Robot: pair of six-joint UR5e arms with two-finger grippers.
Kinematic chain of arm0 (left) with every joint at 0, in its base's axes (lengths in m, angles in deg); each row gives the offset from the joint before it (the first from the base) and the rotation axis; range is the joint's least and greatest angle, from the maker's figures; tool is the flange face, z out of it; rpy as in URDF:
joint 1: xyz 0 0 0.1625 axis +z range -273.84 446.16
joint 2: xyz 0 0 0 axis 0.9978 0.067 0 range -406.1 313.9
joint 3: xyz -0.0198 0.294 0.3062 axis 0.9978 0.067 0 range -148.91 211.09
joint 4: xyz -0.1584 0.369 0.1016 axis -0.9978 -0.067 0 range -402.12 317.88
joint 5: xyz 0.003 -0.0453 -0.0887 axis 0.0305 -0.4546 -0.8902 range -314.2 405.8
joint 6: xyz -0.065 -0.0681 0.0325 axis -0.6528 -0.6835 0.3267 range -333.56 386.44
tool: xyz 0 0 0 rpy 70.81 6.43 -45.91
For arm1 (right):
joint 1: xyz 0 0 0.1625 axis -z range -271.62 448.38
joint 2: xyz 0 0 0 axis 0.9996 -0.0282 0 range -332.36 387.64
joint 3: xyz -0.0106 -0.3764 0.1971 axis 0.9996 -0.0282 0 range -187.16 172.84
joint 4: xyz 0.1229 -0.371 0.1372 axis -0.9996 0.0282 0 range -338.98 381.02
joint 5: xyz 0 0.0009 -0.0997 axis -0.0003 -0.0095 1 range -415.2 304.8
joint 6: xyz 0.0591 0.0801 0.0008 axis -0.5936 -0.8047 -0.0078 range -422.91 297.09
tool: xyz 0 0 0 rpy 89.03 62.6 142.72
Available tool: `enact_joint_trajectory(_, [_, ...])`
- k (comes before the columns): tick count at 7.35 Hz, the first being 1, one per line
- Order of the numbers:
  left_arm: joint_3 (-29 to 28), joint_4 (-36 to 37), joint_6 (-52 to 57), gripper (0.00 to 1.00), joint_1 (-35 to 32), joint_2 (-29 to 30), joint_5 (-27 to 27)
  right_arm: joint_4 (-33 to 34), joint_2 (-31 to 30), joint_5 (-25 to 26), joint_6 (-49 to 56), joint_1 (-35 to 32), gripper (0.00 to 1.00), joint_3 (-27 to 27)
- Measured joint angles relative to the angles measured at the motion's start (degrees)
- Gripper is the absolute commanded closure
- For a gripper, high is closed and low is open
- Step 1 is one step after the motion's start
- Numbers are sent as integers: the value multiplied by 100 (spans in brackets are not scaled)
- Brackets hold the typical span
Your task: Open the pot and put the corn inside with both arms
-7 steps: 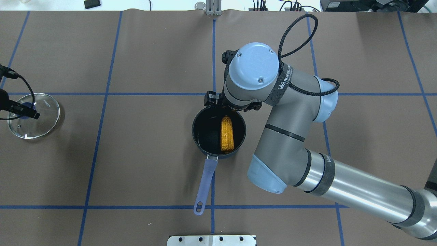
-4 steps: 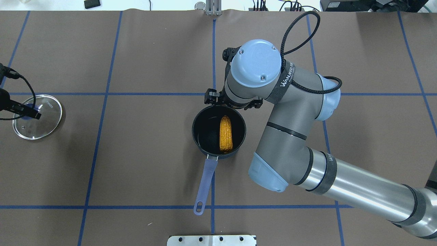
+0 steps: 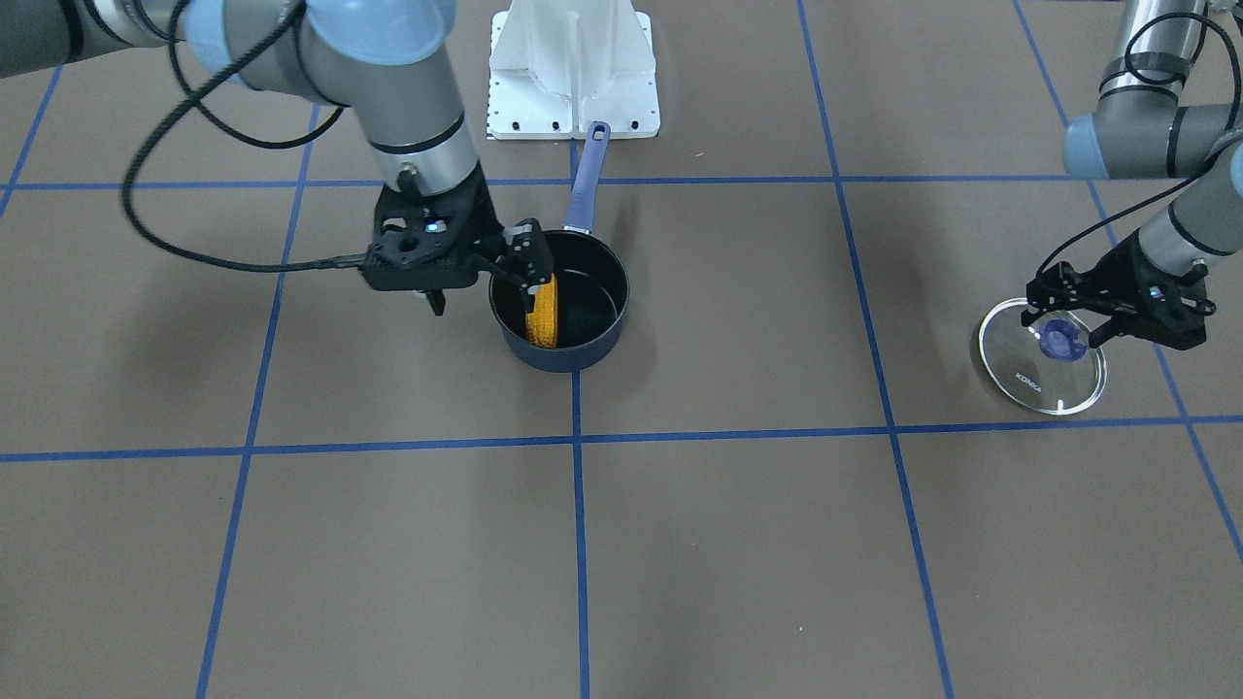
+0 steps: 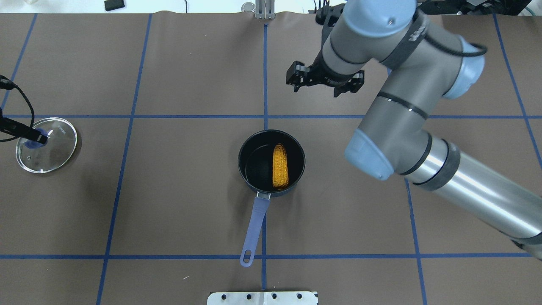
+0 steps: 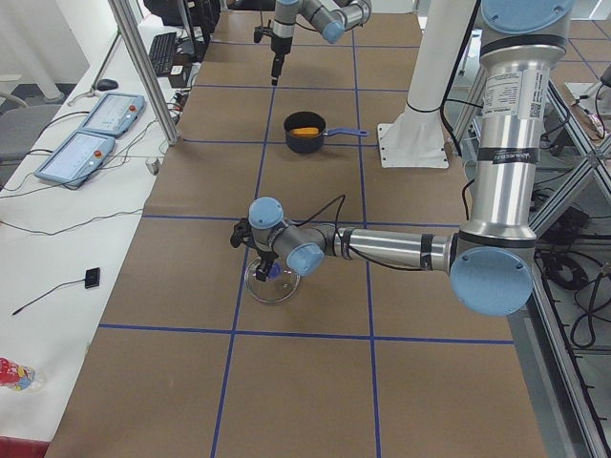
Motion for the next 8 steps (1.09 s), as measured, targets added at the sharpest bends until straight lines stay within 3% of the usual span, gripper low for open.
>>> enact_joint_trajectory(4, [-97,1958,2529,2,-1342,536,-328,1,-997,-1281,2902,-2036,0,-432])
enact_joint_trajectory(8, [-790,2349,3506,2,-1971,969,-353,-2,-1682,-1821,5190,-3306,0,-1307])
